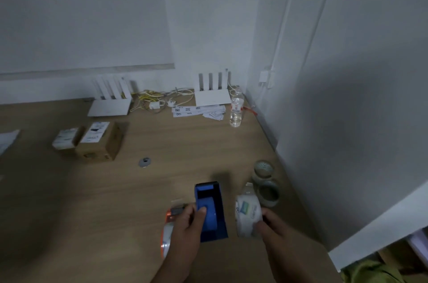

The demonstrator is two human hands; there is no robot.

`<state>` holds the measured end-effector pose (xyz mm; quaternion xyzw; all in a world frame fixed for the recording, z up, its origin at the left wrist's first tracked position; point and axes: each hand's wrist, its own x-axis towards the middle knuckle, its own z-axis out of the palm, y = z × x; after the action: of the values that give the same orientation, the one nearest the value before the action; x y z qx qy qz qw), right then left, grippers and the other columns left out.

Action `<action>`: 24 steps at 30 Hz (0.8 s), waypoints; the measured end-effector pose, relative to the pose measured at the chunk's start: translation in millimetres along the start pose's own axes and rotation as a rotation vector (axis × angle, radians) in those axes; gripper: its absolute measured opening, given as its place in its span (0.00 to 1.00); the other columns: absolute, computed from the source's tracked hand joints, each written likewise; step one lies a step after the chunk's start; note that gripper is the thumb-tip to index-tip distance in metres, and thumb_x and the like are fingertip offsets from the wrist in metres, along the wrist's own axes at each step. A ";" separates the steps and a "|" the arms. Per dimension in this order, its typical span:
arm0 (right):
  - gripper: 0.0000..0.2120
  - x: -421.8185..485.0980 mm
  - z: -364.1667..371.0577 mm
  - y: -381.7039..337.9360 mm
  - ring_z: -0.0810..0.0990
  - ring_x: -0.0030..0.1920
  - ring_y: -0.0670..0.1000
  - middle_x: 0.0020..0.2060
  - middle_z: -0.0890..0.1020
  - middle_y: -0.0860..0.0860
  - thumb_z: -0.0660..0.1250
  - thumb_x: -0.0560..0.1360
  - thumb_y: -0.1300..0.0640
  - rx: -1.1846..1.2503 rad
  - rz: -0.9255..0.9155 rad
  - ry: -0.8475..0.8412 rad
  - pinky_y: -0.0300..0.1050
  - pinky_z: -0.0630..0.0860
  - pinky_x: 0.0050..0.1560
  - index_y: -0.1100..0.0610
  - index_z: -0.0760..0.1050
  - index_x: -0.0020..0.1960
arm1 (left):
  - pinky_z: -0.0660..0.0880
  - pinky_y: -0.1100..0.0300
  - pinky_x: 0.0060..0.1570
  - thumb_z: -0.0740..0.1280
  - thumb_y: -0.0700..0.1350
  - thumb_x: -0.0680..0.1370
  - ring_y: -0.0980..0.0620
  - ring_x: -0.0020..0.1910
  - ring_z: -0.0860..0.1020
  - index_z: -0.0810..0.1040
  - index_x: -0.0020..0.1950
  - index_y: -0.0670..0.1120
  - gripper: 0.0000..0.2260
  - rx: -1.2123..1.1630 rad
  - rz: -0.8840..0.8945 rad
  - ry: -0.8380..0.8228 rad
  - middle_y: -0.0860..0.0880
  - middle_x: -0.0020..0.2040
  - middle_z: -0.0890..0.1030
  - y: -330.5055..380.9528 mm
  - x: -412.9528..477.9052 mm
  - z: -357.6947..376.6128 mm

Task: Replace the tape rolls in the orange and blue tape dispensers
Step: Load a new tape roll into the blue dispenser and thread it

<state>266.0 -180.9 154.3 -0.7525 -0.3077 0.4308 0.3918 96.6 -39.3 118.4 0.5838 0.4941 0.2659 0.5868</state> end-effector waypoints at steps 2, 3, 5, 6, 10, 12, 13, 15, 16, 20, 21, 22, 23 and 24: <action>0.10 8.2 13.9 -13.3 0.84 0.52 0.46 0.49 0.86 0.41 0.64 0.76 0.47 0.090 0.006 0.015 0.54 0.78 0.58 0.38 0.79 0.55 | 0.76 0.60 0.43 0.65 0.42 0.84 0.53 0.39 0.79 0.80 0.42 0.43 0.12 -0.047 0.028 -0.021 0.38 0.38 0.80 3.0 2.2 -2.7; 0.10 12.7 22.5 -17.2 0.85 0.49 0.49 0.47 0.87 0.44 0.64 0.77 0.52 0.170 0.007 0.055 0.54 0.79 0.56 0.42 0.81 0.52 | 0.74 0.53 0.44 0.64 0.42 0.85 0.49 0.41 0.78 0.80 0.44 0.42 0.11 -0.065 0.037 -0.030 0.38 0.38 0.81 4.6 2.8 -3.8; 0.11 18.4 39.7 -24.2 0.84 0.45 0.52 0.43 0.87 0.51 0.64 0.77 0.64 0.315 -0.006 0.140 0.49 0.80 0.48 0.52 0.83 0.49 | 0.73 0.51 0.44 0.63 0.41 0.85 0.47 0.41 0.78 0.81 0.45 0.43 0.11 -0.087 0.055 -0.025 0.46 0.37 0.83 8.2 2.8 -4.9; 0.12 18.6 46.6 -28.8 0.84 0.43 0.52 0.42 0.87 0.53 0.63 0.76 0.67 0.350 -0.025 0.164 0.47 0.79 0.44 0.55 0.83 0.48 | 0.75 0.54 0.44 0.63 0.41 0.85 0.49 0.41 0.80 0.82 0.47 0.44 0.11 -0.094 0.063 -0.018 0.50 0.37 0.84 9.4 2.5 -4.6; 0.13 19.8 62.3 -39.0 0.82 0.38 0.48 0.41 0.86 0.55 0.62 0.75 0.71 0.408 -0.104 0.195 0.41 0.77 0.39 0.59 0.82 0.47 | 0.78 0.60 0.41 0.62 0.39 0.85 0.53 0.41 0.83 0.84 0.50 0.45 0.11 -0.086 0.061 -0.008 0.52 0.39 0.88 17.4 -3.6 -4.1; 0.13 21.6 65.5 -40.8 0.82 0.38 0.48 0.40 0.86 0.55 0.62 0.75 0.71 0.423 -0.123 0.189 0.42 0.77 0.39 0.59 0.82 0.47 | 0.78 0.68 0.39 0.62 0.37 0.85 0.60 0.39 0.84 0.84 0.52 0.44 0.11 -0.061 0.066 -0.008 0.51 0.40 0.89 23.1 -8.2 -4.6; 0.13 22.2 67.5 -41.3 0.82 0.38 0.48 0.40 0.86 0.55 0.62 0.75 0.71 0.428 -0.138 0.181 0.42 0.77 0.39 0.59 0.82 0.47 | 0.77 0.72 0.36 0.61 0.37 0.85 0.63 0.37 0.83 0.84 0.53 0.43 0.11 -0.048 0.076 -0.013 0.50 0.40 0.88 27.0 -11.1 -5.6; 0.13 22.7 71.2 -41.8 0.82 0.37 0.48 0.38 0.86 0.54 0.61 0.75 0.72 0.432 -0.154 0.170 0.40 0.76 0.37 0.60 0.82 0.47 | 0.74 0.77 0.31 0.61 0.35 0.85 0.68 0.32 0.82 0.83 0.55 0.38 0.10 -0.004 0.109 -0.036 0.49 0.39 0.85 34.6 -17.9 -6.2; 0.13 22.8 72.8 -41.6 0.82 0.37 0.48 0.38 0.86 0.55 0.61 0.75 0.72 0.427 -0.158 0.167 0.40 0.76 0.37 0.60 0.82 0.47 | 0.72 0.78 0.29 0.61 0.35 0.85 0.70 0.30 0.81 0.82 0.54 0.37 0.10 0.010 0.126 -0.045 0.50 0.37 0.83 38.0 -22.2 -6.6; 0.16 24.4 80.1 -40.4 0.85 0.45 0.53 0.45 0.87 0.54 0.61 0.76 0.71 0.423 -0.168 0.172 0.45 0.80 0.45 0.56 0.83 0.54 | 0.73 0.79 0.30 0.61 0.35 0.86 0.73 0.30 0.79 0.82 0.51 0.44 0.11 -0.003 0.141 -0.092 0.53 0.37 0.81 47.7 -33.3 -7.3; 0.18 24.3 81.6 -41.2 0.85 0.47 0.53 0.47 0.87 0.53 0.61 0.76 0.71 0.425 -0.168 0.172 0.46 0.81 0.48 0.54 0.82 0.56 | 0.73 0.80 0.31 0.60 0.35 0.86 0.74 0.31 0.79 0.82 0.52 0.43 0.11 -0.006 0.138 -0.081 0.53 0.37 0.81 49.9 -35.9 -7.1; 0.19 23.8 82.9 -41.9 0.86 0.49 0.52 0.48 0.88 0.51 0.61 0.76 0.70 0.419 -0.170 0.171 0.47 0.81 0.50 0.53 0.82 0.57 | 0.73 0.80 0.32 0.60 0.35 0.86 0.75 0.32 0.79 0.81 0.52 0.42 0.11 -0.005 0.143 -0.065 0.53 0.37 0.80 50.9 -37.4 -7.1; 0.19 22.8 84.0 -42.9 0.86 0.50 0.50 0.49 0.88 0.50 0.61 0.77 0.70 0.409 -0.179 0.169 0.47 0.82 0.51 0.51 0.82 0.57 | 0.72 0.81 0.34 0.59 0.34 0.86 0.76 0.32 0.78 0.81 0.52 0.40 0.11 0.004 0.146 -0.051 0.53 0.37 0.79 53.6 -39.8 -8.0; 0.20 21.4 85.2 -44.2 0.86 0.50 0.49 0.49 0.87 0.49 0.61 0.77 0.70 0.401 -0.185 0.170 0.46 0.82 0.52 0.50 0.82 0.58 | 0.72 0.81 0.34 0.58 0.33 0.86 0.77 0.33 0.78 0.79 0.50 0.40 0.11 -0.005 0.137 -0.047 0.53 0.36 0.78 55.5 -41.5 -8.7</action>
<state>194.1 -113.8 156.0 -0.6617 -0.2494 0.3805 0.5959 88.2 -62.7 183.7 0.6208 0.4383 0.2930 0.5802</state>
